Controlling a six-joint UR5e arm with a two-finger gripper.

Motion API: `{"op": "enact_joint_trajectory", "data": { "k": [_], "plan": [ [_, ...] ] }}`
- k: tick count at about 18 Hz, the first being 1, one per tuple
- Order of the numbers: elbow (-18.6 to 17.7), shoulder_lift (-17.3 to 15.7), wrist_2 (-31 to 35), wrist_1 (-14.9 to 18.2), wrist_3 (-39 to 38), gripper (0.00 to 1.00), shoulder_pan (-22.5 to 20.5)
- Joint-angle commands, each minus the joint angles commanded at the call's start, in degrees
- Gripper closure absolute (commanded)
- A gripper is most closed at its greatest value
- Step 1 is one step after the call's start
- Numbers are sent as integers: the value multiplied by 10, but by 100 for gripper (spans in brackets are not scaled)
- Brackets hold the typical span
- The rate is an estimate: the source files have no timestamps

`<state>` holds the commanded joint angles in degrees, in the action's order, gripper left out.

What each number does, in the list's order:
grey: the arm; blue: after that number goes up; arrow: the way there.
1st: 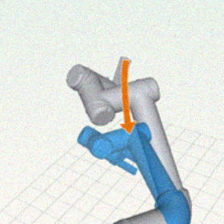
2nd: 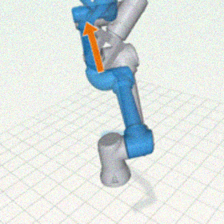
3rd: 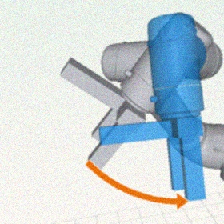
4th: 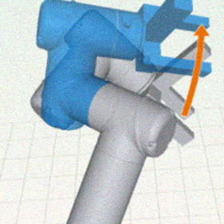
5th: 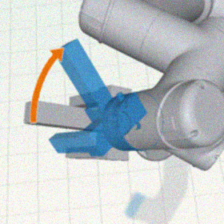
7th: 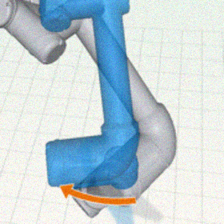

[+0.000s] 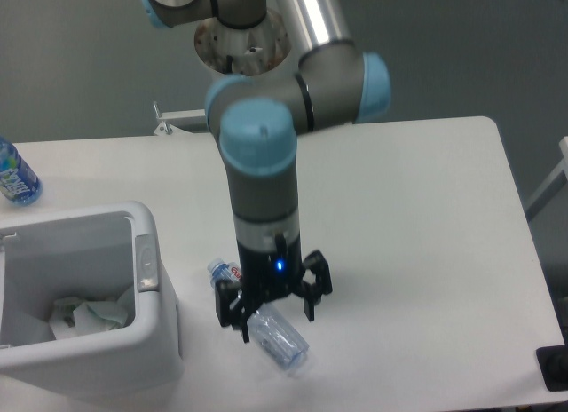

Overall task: Place the trash in the trash can
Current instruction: 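Move the open gripper back over the clear plastic bottle, then lower onto the bottle's bottom end and close the gripper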

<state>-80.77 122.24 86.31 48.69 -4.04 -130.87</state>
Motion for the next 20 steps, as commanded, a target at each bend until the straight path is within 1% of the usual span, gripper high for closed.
{"op": "enact_joint_trajectory", "data": {
  "k": [2, 4, 5, 9, 11, 12, 20],
  "plan": [
    [-1, 19, 2, 2, 0, 0, -1],
    [-4, 28, 7, 4, 1, 0, -1],
    [-13, 31, 9, 4, 2, 0, -1],
    [-29, 38, 15, 5, 5, 0, -8],
    [-40, 44, 40, 4, 6, 0, -11],
    [-40, 46, 48, 4, 6, 0, -12],
    [-37, 48, 42, 4, 3, 0, -12]
  ]
}}
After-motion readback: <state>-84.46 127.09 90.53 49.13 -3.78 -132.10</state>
